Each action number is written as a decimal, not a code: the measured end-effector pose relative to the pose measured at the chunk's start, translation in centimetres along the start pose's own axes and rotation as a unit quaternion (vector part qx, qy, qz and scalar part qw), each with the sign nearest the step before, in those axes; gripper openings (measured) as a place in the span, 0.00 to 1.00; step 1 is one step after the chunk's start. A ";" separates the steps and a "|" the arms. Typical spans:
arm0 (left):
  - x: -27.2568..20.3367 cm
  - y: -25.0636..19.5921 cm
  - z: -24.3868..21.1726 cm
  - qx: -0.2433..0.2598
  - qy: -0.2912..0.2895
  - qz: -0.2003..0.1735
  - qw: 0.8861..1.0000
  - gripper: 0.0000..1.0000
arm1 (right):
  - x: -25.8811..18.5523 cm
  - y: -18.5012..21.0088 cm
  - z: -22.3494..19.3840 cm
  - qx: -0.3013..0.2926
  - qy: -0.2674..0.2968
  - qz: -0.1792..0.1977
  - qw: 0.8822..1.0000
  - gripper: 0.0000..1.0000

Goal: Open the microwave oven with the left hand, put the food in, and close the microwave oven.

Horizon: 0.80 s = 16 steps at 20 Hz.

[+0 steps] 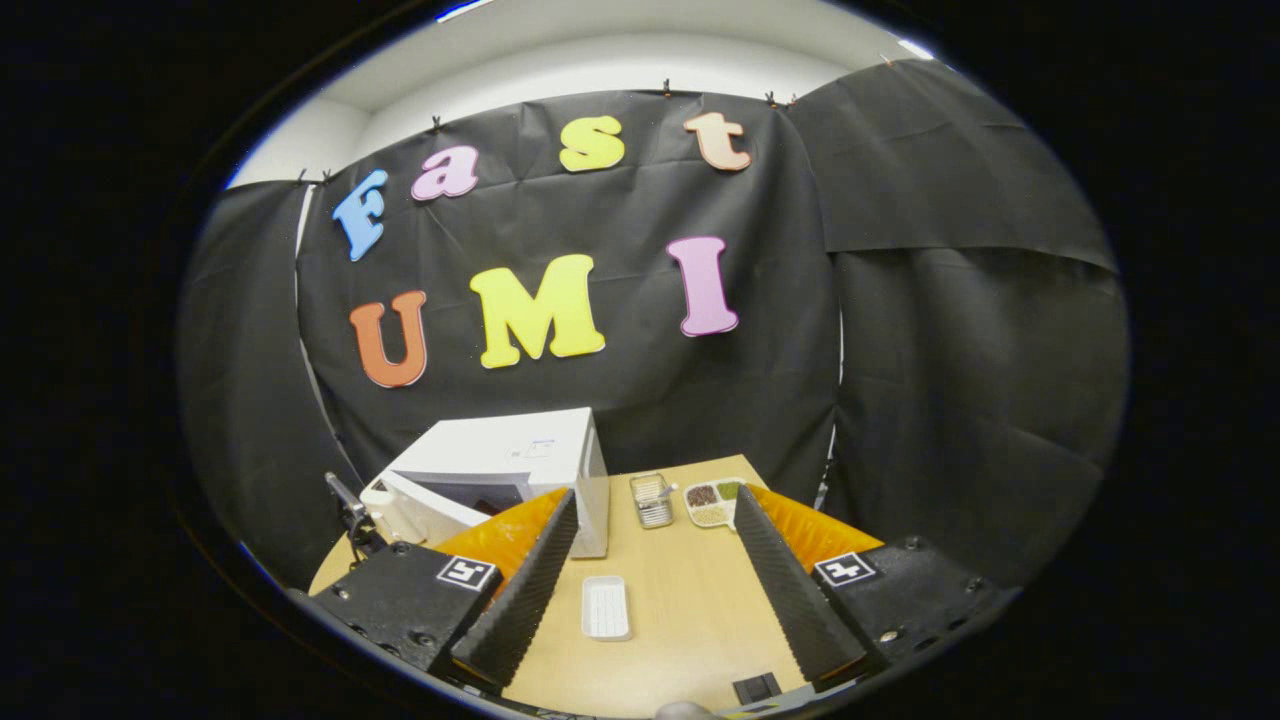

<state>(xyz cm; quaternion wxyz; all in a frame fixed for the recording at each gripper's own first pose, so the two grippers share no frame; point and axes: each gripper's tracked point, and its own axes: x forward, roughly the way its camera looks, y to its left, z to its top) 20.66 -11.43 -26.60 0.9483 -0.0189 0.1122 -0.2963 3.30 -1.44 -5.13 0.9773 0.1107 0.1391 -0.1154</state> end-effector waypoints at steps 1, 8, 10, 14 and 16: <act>0.7 -0.1 0.2 0.000 -0.001 0.003 1.000 0.00 | 0.2 -0.3 0.1 0.002 -0.001 -0.001 1.000 0.90; 5.6 0.2 1.0 0.003 -0.002 0.031 0.999 0.00 | 0.8 -1.7 -0.2 0.001 0.010 -0.003 1.000 0.90; 6.5 0.4 1.5 0.000 -0.006 0.037 0.999 0.00 | 0.9 -2.1 0.0 -0.002 0.010 -0.006 1.000 0.90; 8.3 0.5 1.5 0.006 -0.002 0.047 0.999 0.10 | 1.5 -2.5 0.1 -0.006 0.014 -0.006 1.000 0.90; 8.7 0.9 1.6 0.009 0.000 0.060 0.998 0.00 | 1.9 -2.6 0.0 -0.002 0.017 -0.004 1.000 0.91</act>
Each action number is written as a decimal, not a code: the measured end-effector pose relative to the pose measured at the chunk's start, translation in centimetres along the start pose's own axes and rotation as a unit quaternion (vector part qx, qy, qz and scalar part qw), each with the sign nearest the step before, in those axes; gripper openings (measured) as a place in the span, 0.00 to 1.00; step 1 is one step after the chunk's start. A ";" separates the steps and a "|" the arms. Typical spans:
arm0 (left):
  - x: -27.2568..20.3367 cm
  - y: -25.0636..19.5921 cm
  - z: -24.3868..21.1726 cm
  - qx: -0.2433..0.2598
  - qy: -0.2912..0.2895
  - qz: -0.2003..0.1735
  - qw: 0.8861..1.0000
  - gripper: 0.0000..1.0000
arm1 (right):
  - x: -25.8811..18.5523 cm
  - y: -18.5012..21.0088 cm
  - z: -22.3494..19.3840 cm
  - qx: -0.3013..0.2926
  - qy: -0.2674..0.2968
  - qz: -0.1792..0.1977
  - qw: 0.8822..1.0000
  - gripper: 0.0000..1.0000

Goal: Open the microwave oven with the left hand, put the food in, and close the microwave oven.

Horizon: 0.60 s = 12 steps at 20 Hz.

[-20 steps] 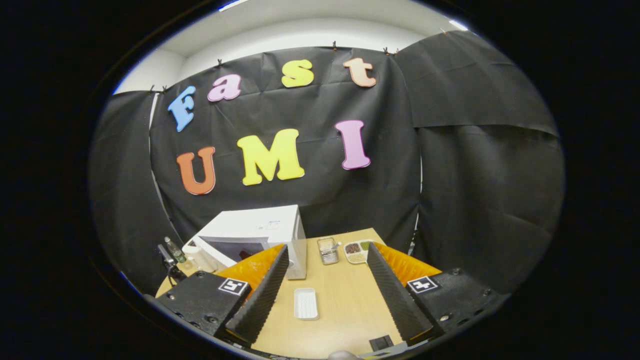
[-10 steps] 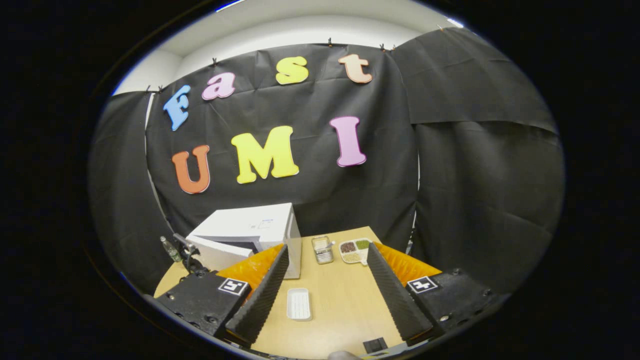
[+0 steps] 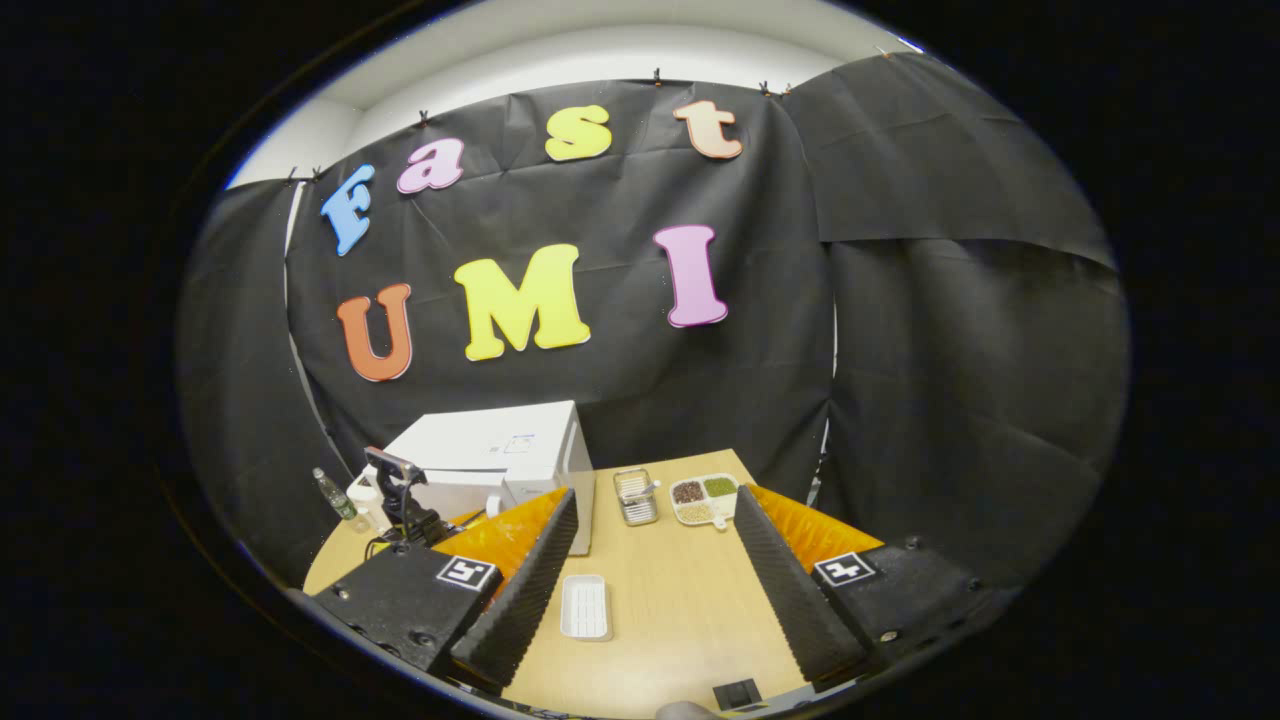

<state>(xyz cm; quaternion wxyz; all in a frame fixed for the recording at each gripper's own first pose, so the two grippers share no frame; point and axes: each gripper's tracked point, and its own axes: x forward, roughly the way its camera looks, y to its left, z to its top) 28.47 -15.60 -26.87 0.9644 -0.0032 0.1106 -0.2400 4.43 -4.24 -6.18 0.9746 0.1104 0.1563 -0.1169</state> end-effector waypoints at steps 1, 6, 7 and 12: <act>0.1 -0.1 0.0 -0.002 -0.003 0.002 1.000 0.00 | 0.2 0.0 0.0 0.001 -0.001 0.001 1.000 0.91; 1.1 0.4 0.4 -0.006 0.004 0.013 1.000 0.00 | 1.1 0.3 -0.5 0.006 0.012 0.008 1.000 1.00; 1.2 0.2 0.3 -0.012 0.006 0.014 1.000 0.00 | 1.2 0.5 -0.3 0.007 0.009 0.011 1.000 1.00; -0.1 -0.4 -0.2 0.003 0.011 0.011 1.000 0.00 | 1.5 1.4 -0.4 0.005 0.005 0.023 1.000 0.91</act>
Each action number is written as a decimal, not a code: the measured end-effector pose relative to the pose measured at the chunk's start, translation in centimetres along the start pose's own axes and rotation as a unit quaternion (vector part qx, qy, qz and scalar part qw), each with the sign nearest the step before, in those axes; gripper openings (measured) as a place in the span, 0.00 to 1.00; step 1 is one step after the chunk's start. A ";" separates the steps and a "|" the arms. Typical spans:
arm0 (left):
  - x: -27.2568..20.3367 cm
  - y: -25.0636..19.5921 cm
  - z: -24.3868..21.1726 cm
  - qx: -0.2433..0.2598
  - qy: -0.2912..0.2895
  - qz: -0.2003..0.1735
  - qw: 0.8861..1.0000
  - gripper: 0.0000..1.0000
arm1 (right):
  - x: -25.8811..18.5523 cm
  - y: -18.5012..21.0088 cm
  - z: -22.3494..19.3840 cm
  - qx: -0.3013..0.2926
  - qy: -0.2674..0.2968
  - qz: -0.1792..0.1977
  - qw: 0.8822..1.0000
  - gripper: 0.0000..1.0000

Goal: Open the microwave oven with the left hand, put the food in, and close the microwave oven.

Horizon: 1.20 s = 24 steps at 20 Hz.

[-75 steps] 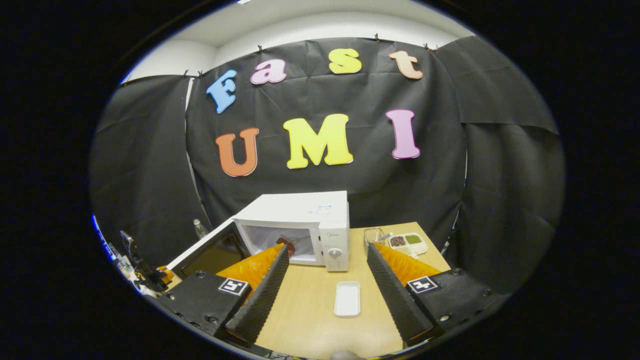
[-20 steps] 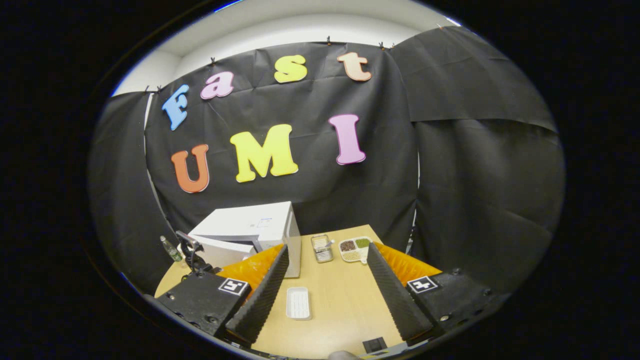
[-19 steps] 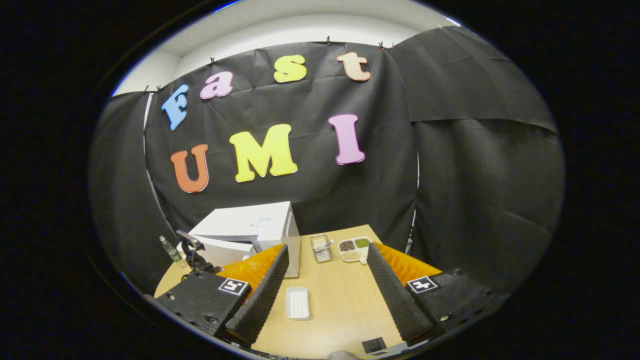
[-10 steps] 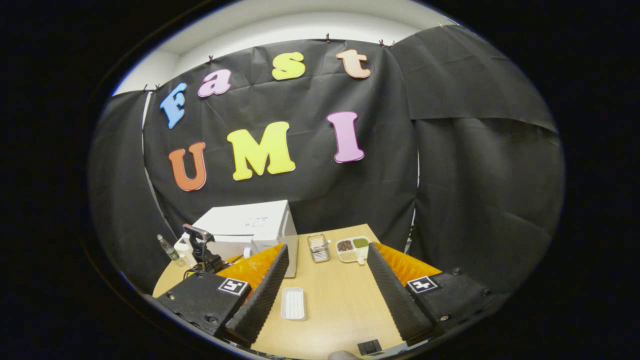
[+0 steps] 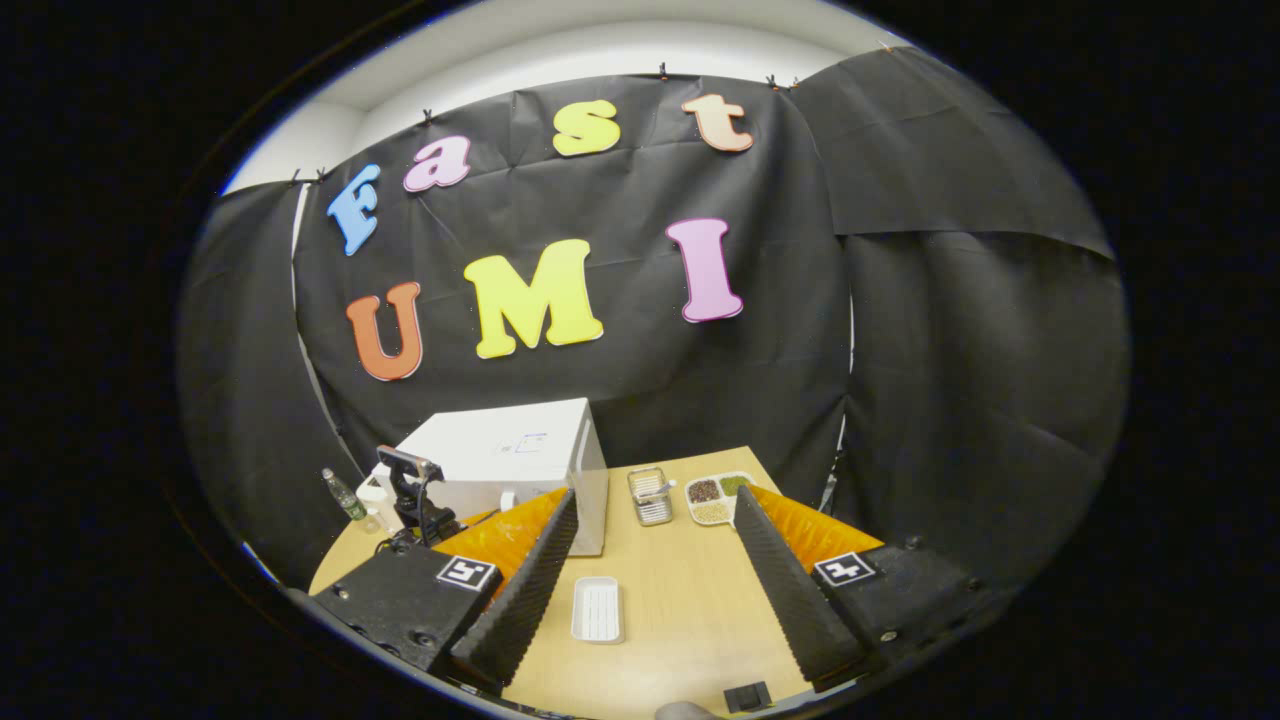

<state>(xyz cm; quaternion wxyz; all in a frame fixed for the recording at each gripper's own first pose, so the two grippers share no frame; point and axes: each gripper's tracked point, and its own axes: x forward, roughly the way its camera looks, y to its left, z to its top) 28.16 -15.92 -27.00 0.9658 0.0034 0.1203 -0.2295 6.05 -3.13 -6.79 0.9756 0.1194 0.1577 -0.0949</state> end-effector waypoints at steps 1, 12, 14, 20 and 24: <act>-0.1 0.0 -0.2 0.006 0.002 -0.001 1.000 0.00 | 0.1 0.2 -0.2 0.001 0.004 0.002 1.000 0.90; -9.6 3.7 1.9 0.021 -0.003 0.048 0.999 0.94 | -0.6 4.3 -0.3 -0.041 -0.020 0.019 0.999 0.91; -13.4 4.1 4.4 0.024 -0.030 0.053 0.998 0.95 | -1.0 5.5 0.0 -0.060 -0.033 0.019 0.998 1.00; -25.1 6.6 11.1 0.016 -0.101 0.085 0.991 0.95 | -3.3 9.8 0.6 -0.097 -0.074 0.033 0.992 0.91; -30.4 8.9 12.7 0.000 -0.111 0.115 0.987 0.95 | -4.7 10.8 0.2 -0.098 -0.085 0.037 0.991 0.91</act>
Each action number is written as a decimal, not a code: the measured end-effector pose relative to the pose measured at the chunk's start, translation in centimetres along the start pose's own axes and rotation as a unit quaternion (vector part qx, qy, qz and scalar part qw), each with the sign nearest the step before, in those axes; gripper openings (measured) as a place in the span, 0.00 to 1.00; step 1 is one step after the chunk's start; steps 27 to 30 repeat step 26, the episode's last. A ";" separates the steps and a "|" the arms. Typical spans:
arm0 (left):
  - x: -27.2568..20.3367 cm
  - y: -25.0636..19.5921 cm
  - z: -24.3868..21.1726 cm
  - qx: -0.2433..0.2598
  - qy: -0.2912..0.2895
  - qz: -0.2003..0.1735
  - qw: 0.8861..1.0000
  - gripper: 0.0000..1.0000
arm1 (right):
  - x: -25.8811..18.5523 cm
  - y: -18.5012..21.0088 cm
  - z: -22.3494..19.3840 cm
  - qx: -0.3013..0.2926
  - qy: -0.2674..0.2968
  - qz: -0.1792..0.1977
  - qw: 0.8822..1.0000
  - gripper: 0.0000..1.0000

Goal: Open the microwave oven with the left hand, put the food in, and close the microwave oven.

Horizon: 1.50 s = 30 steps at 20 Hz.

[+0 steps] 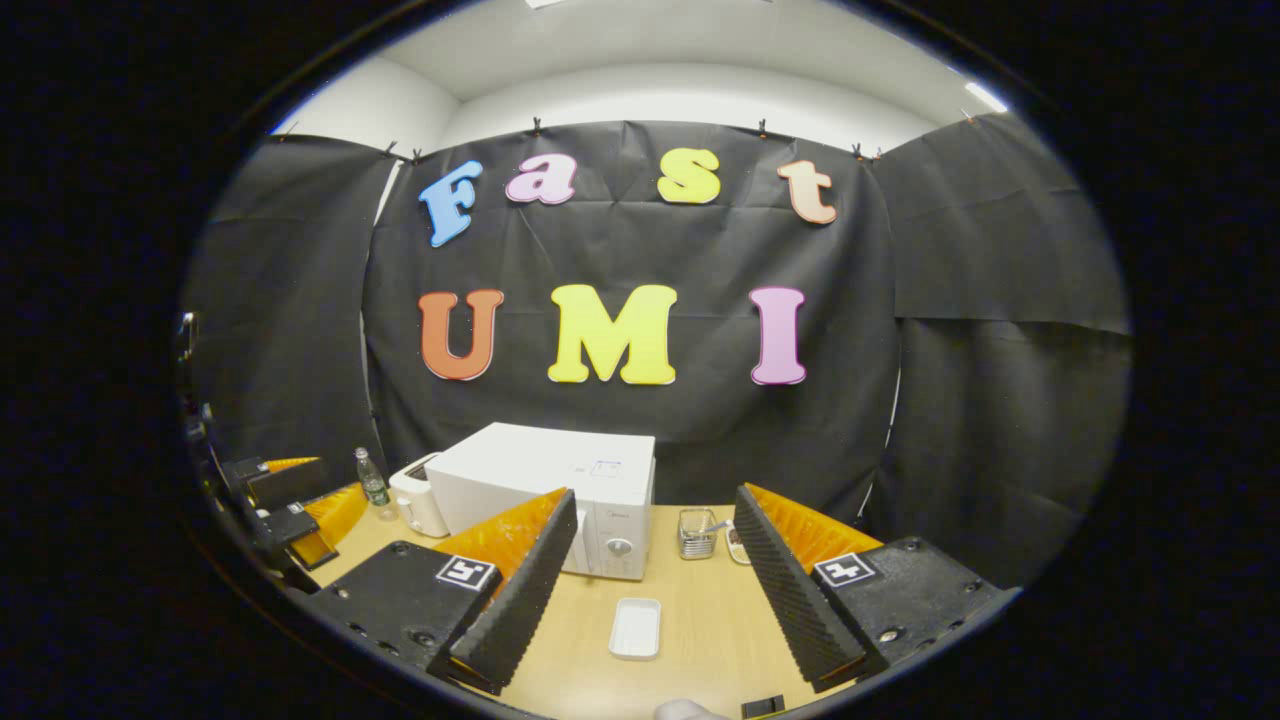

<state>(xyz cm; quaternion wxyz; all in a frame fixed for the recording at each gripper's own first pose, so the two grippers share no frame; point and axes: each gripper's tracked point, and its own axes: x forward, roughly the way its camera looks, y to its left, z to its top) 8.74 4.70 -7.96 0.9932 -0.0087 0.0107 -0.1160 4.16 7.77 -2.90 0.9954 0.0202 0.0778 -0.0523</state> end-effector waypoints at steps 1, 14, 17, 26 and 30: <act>-0.6 0.8 0.7 0.001 -0.004 0.009 1.000 0.95 | -0.2 0.1 -0.2 0.004 0.002 -0.001 1.000 0.91; -1.9 2.4 4.9 -0.016 -0.037 0.027 0.999 0.95 | -1.3 -0.1 0.6 0.033 -0.005 -0.017 0.999 0.91; -1.5 2.3 4.8 -0.013 -0.032 0.025 0.999 0.95 | -1.2 -0.7 0.7 0.034 -0.009 -0.024 0.999 0.91; -1.2 1.8 4.8 -0.010 -0.028 0.025 0.999 0.88 | -0.8 -1.7 1.2 0.031 -0.015 -0.028 0.999 0.91; -1.2 1.8 4.8 -0.010 -0.028 0.025 0.999 0.88 | -0.8 -1.7 1.2 0.031 -0.015 -0.028 0.999 0.91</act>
